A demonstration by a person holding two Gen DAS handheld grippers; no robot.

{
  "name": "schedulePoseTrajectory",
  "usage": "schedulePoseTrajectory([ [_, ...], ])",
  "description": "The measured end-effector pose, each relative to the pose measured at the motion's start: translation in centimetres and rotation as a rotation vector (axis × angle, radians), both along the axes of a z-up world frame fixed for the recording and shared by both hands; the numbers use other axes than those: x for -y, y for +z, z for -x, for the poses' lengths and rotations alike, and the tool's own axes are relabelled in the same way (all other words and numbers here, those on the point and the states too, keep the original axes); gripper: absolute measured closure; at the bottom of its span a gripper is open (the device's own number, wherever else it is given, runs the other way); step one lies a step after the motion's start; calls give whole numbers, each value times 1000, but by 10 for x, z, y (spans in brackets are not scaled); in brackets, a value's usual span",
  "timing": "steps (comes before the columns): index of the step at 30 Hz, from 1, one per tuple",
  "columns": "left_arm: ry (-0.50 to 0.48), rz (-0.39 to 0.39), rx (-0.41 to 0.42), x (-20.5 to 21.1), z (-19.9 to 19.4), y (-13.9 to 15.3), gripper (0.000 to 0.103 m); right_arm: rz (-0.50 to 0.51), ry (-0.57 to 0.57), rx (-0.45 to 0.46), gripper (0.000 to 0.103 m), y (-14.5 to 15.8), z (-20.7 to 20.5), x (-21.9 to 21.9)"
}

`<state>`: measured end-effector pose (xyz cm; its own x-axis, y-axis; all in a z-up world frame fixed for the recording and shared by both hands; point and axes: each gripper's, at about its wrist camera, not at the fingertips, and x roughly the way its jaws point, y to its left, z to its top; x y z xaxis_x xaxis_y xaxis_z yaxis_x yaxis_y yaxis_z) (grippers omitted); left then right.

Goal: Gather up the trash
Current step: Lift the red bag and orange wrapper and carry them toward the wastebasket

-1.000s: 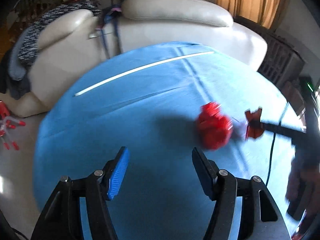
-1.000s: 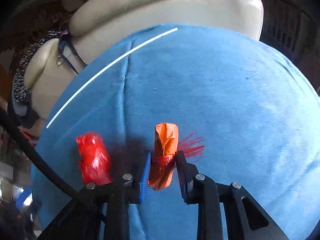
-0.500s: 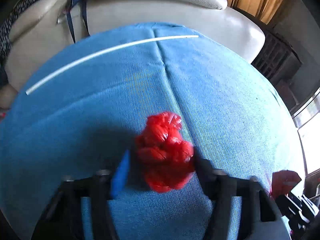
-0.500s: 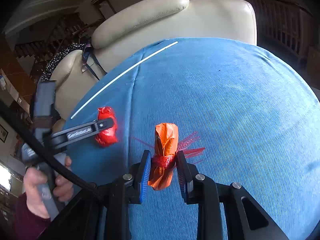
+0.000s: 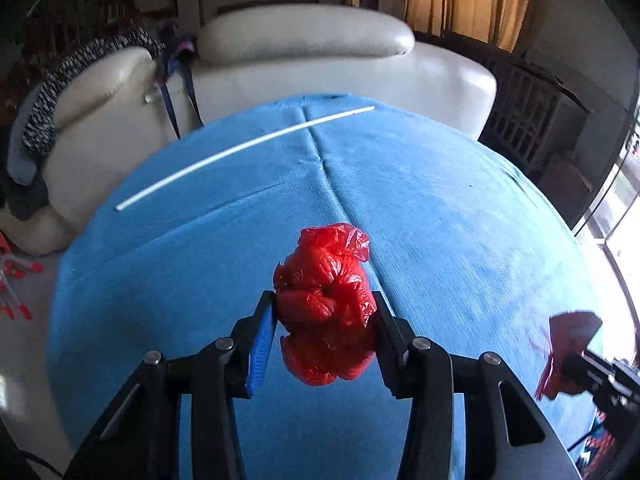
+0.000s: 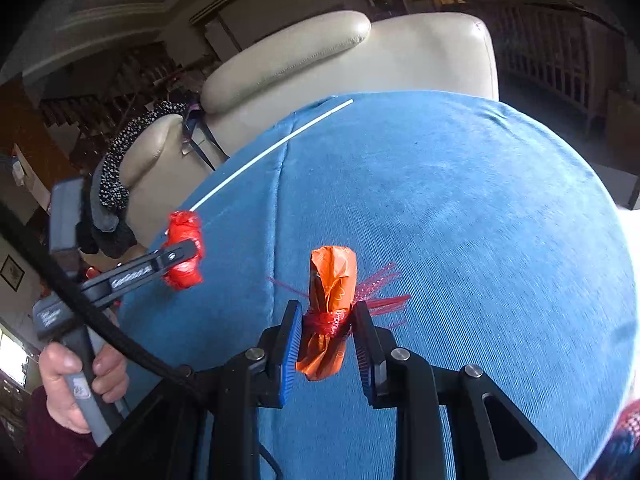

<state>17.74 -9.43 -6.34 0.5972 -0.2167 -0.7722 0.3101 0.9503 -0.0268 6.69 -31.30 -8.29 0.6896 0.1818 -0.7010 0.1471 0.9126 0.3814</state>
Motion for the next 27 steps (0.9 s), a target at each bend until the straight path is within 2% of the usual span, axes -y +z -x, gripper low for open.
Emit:
schedulePoseTrajectory([
  [8,-27,-90,145,2,76,34,56,10,12,61,75,26,61,-7],
  [14,-43,-107,236,2,128,59,56,12,18,107,75,44,103,-12],
  [27,-64,-119,288,1,191,79,56,11,31,179,75,74,169,-22],
])
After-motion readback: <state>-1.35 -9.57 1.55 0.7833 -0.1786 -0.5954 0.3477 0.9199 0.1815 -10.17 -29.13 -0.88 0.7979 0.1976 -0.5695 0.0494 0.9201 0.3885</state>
